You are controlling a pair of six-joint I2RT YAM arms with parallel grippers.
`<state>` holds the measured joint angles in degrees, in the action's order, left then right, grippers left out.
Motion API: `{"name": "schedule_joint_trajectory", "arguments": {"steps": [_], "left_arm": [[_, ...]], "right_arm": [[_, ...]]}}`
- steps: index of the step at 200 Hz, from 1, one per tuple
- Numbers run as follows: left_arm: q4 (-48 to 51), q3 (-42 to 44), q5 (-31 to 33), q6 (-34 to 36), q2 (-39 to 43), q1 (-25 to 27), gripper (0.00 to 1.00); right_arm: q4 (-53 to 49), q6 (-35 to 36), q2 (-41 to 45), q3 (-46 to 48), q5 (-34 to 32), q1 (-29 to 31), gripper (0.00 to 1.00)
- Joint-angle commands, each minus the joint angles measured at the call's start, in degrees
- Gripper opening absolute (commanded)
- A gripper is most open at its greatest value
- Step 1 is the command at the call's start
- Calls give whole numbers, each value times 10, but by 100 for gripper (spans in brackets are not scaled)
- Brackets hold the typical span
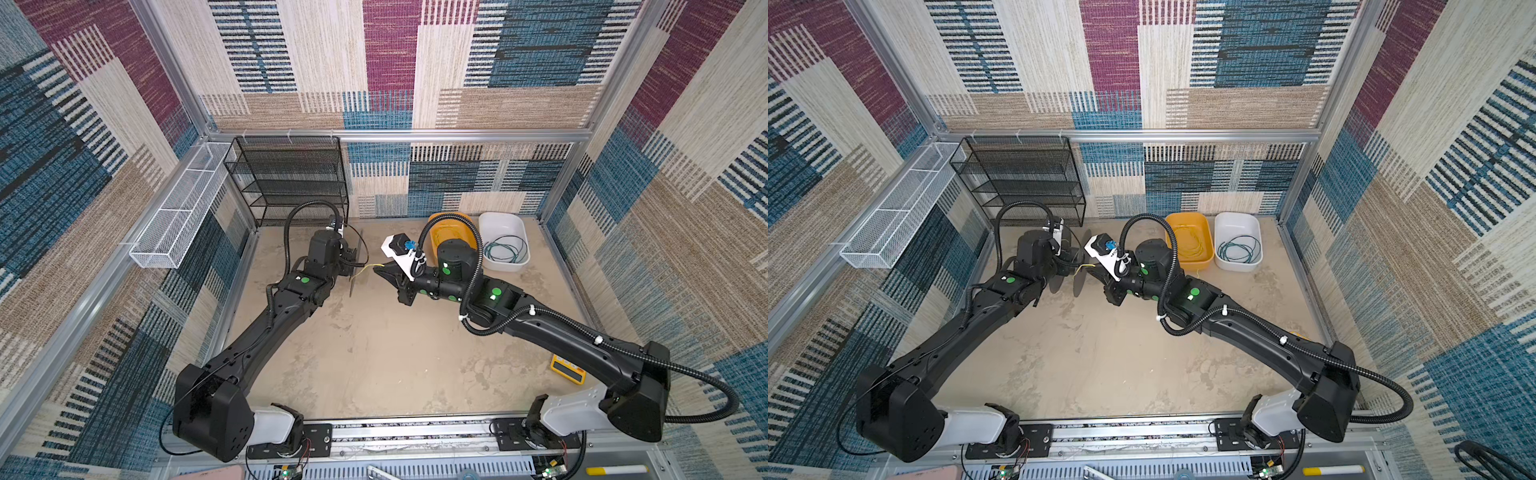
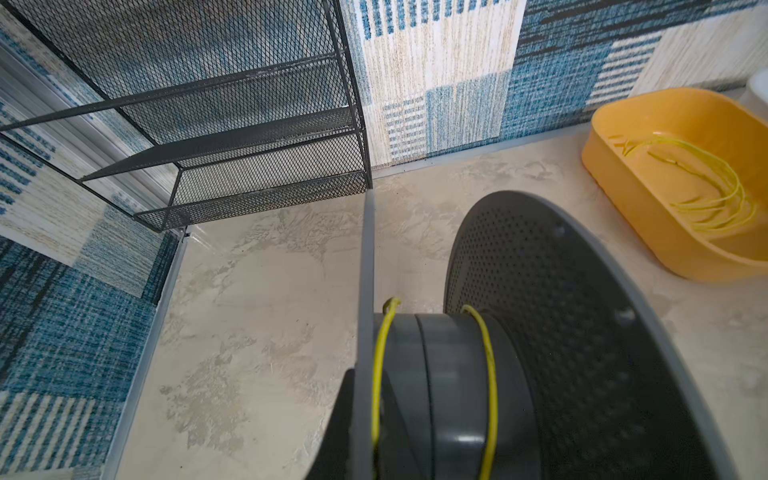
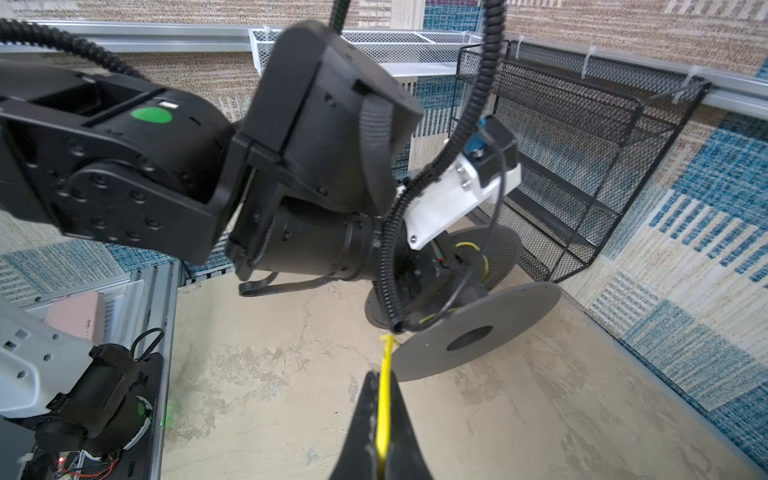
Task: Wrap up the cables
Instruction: 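Carry the cable with the right gripper over the spool toward the left gripper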
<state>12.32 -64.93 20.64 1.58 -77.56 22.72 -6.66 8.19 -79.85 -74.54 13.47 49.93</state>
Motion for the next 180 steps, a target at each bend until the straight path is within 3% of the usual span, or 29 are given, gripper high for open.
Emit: {"name": "schedule_joint_trajectory", "arguments": {"steps": [1, 73, 180], "left_arm": [[15, 12, 16, 35, 12, 6, 0], [45, 41, -31, 16, 41, 27, 0], [104, 65, 13, 68, 70, 98, 0]], "right_arm": [[63, -1, 1, -6, 26, -20, 0], [84, -15, 11, 21, 36, -77, 0], [112, -37, -15, 2, 53, -177, 0]]}}
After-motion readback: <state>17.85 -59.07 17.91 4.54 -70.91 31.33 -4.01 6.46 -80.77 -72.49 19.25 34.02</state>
